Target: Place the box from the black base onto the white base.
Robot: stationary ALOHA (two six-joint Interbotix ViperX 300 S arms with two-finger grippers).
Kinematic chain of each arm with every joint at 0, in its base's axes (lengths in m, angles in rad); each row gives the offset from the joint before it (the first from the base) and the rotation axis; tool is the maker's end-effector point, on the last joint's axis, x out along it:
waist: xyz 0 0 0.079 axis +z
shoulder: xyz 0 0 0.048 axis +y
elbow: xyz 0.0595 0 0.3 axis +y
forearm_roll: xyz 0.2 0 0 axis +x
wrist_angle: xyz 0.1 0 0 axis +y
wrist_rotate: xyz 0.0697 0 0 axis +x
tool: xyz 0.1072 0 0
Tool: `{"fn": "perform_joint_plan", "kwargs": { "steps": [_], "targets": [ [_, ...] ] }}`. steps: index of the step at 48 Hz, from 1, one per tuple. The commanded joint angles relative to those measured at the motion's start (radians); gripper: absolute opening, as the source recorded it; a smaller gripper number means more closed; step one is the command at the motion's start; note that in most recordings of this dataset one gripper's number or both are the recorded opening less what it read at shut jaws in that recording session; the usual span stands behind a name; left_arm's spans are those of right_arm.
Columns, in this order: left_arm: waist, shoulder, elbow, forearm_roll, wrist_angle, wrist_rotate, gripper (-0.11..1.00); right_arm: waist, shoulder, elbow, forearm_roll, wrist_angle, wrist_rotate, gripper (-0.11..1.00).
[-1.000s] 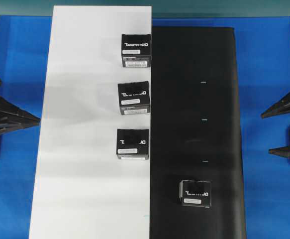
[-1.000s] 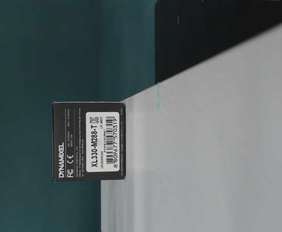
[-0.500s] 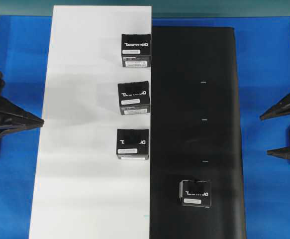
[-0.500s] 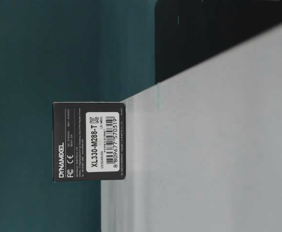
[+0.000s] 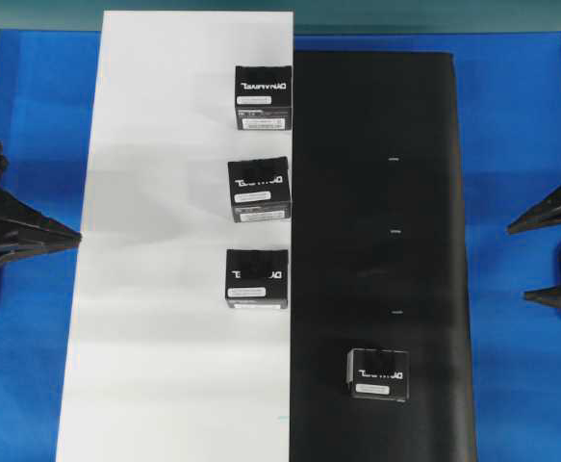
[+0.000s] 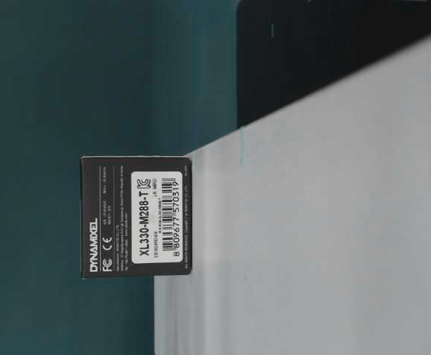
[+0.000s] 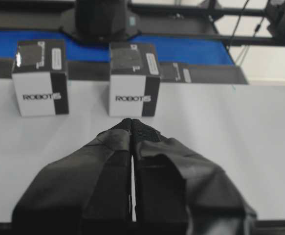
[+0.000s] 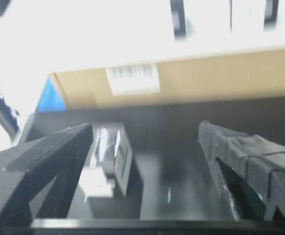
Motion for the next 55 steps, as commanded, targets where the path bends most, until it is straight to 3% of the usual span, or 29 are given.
{"fn": "perform_joint_plan", "kwargs": {
  "steps": [1, 16, 55],
  "targets": [
    [-0.003, -0.002, -0.008, 0.003, -0.009, 0.012, -0.02, 0.000, -0.017, 0.017, -0.009, -0.034, -0.003, 0.98],
    [-0.003, 0.000, 0.000, 0.003, -0.008, -0.006, -0.02, -0.002, -0.049, 0.044, -0.008, 0.071, 0.008, 0.98],
    [-0.009, 0.005, -0.003, 0.003, 0.008, -0.038, -0.02, -0.002, -0.063, 0.058, -0.003, 0.109, 0.009, 0.98]
  ]
}}
